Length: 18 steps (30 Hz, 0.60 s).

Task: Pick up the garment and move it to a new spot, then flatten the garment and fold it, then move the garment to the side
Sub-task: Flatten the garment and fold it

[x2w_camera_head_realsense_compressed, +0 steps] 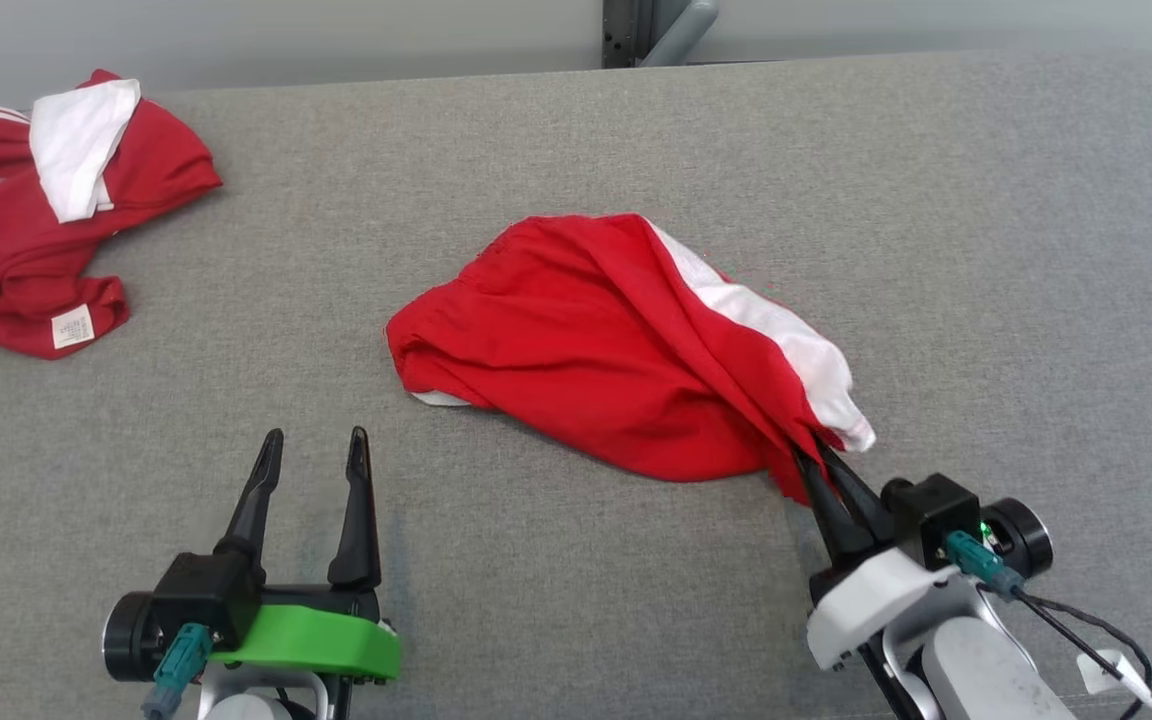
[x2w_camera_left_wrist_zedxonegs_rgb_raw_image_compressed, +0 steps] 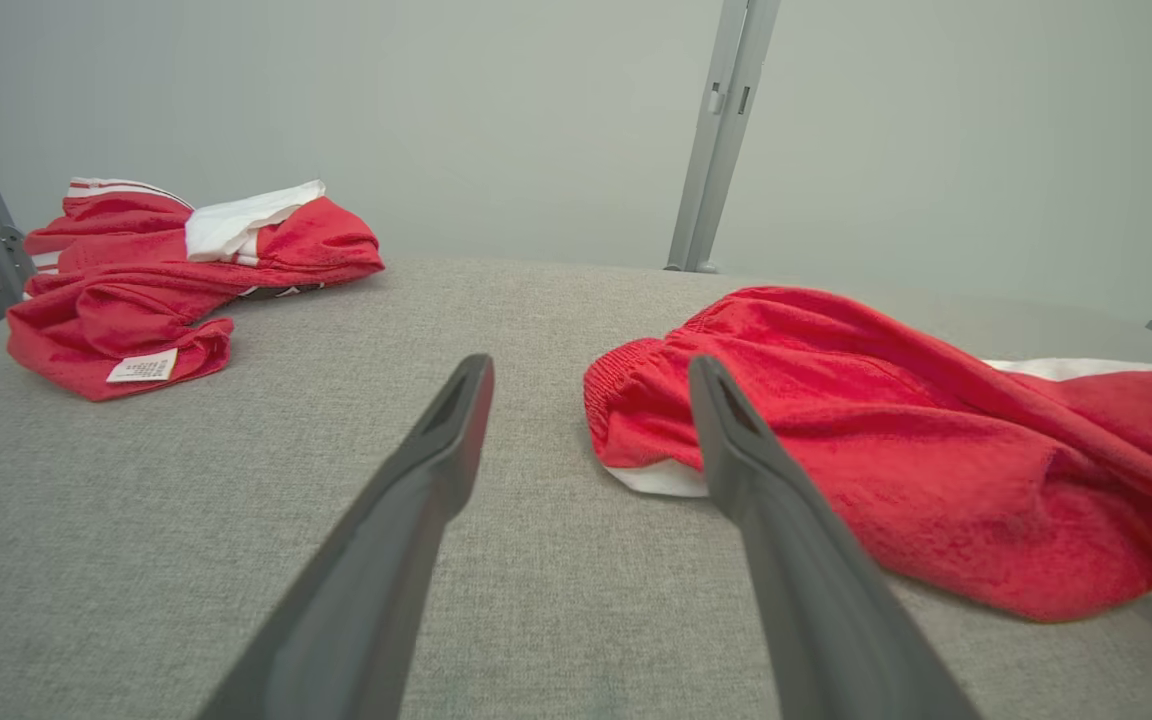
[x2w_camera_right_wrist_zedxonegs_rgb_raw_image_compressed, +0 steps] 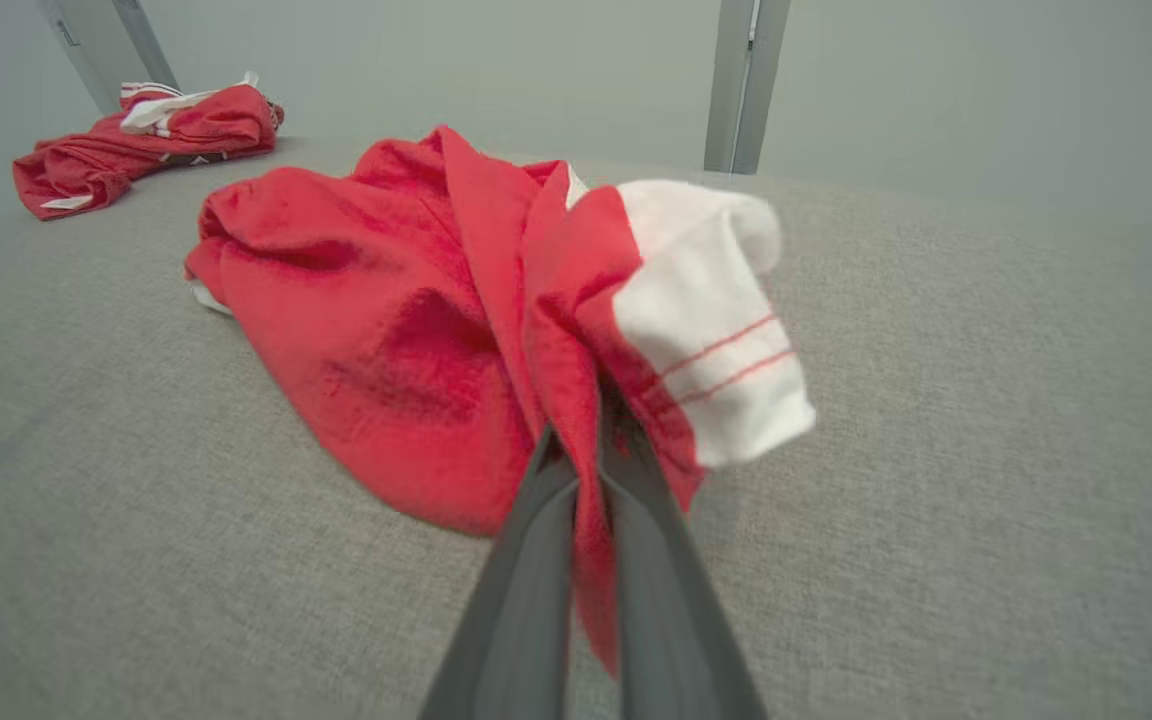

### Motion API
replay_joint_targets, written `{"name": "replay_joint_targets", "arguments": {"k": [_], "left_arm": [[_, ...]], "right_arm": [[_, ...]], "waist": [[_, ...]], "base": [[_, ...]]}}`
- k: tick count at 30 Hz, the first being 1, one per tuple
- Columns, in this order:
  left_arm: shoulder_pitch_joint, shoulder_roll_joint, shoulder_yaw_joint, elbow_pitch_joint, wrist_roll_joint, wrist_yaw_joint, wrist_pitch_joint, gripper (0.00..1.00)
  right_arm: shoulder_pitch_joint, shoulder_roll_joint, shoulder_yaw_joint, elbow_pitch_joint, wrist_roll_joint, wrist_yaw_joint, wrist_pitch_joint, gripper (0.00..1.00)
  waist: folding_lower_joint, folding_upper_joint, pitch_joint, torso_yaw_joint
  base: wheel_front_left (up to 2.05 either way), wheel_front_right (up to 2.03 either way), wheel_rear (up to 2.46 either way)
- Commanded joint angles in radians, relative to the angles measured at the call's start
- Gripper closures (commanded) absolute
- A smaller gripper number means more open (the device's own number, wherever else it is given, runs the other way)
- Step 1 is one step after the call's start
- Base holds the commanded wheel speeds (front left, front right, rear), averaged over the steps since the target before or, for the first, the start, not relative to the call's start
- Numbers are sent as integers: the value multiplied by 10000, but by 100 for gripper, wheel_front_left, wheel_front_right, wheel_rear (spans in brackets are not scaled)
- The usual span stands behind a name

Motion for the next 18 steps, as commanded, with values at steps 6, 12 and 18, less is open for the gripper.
{"name": "replay_joint_targets", "arguments": {"k": [6, 12, 18], "left_arm": [[107, 10, 103, -1, 108, -54, -10, 0], [10, 10, 89, 40, 168, -113, -10, 0], [-399, 10, -205, 136, 192, -257, -10, 0]], "right_arm": [[1021, -53, -572, 427, -468, -3, -28, 100], [1013, -65, -992, 966, -750, -3, -28, 100], [821, 119, -1143, 1414, -793, -3, -29, 10]], "waist": [[0, 61, -171, -368], [0, 61, -168, -489], [0, 61, -140, -528]], "base": [[0, 0, 0], [0, 0, 0], [0, 0, 0]]}}
